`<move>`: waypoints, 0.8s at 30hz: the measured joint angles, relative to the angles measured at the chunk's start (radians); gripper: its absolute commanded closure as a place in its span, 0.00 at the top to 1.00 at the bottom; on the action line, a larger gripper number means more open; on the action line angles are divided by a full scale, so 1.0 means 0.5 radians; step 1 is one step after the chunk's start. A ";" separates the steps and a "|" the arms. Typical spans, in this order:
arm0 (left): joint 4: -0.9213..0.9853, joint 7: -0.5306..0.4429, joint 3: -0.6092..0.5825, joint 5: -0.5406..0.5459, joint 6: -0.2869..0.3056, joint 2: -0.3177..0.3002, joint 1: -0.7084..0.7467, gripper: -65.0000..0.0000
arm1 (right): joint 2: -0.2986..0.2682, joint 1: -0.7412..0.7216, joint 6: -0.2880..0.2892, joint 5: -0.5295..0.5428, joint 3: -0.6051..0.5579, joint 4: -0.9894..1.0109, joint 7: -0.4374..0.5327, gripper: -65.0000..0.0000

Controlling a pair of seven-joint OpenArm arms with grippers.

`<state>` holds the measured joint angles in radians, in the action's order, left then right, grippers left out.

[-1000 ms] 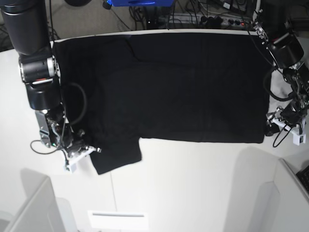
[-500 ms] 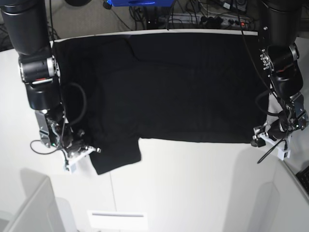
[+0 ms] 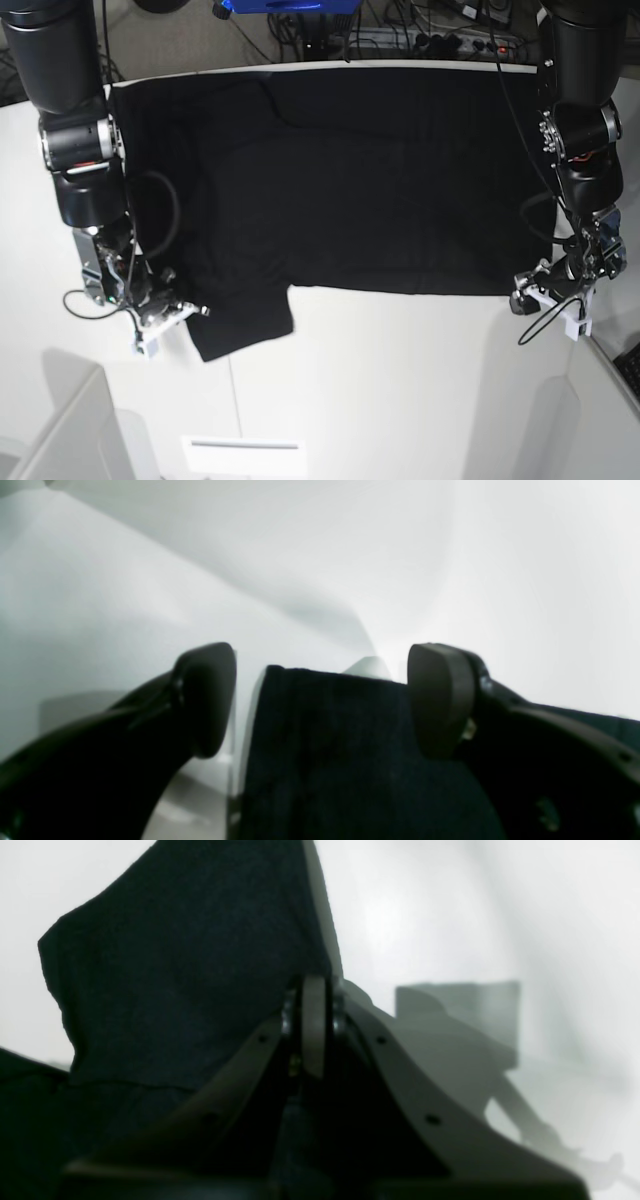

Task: Fold the T-shirt properly
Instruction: 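Move the left gripper to the opposite side edge near the hem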

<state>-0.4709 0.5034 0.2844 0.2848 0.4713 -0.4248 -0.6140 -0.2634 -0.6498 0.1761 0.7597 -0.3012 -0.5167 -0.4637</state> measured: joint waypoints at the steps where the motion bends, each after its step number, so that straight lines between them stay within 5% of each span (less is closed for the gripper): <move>1: 0.000 0.000 0.000 0.000 0.000 -0.001 0.000 0.76 | 0.000 0.000 0.000 0.000 0.000 0.000 -0.001 0.00; 9: -0.015 -0.065 0.000 0.027 -0.001 -0.001 0.066 0.31 | 0.001 0.003 0.001 0.000 0.000 0.000 0.001 0.00; 13: -0.014 -0.040 0.006 0.030 0.000 -0.003 0.072 0.00 | 0.001 0.004 0.001 0.000 0.000 0.000 0.002 0.00; 24: -0.503 0.079 0.011 -0.012 0.000 0.019 0.326 0.00 | -0.044 0.169 -0.008 -0.014 -0.001 -0.314 0.064 0.00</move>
<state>-0.7223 0.5430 0.2897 0.2787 0.4713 -0.4152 -0.4511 -0.2855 -0.5652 0.1722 0.7525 -0.3016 -0.6735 -0.4316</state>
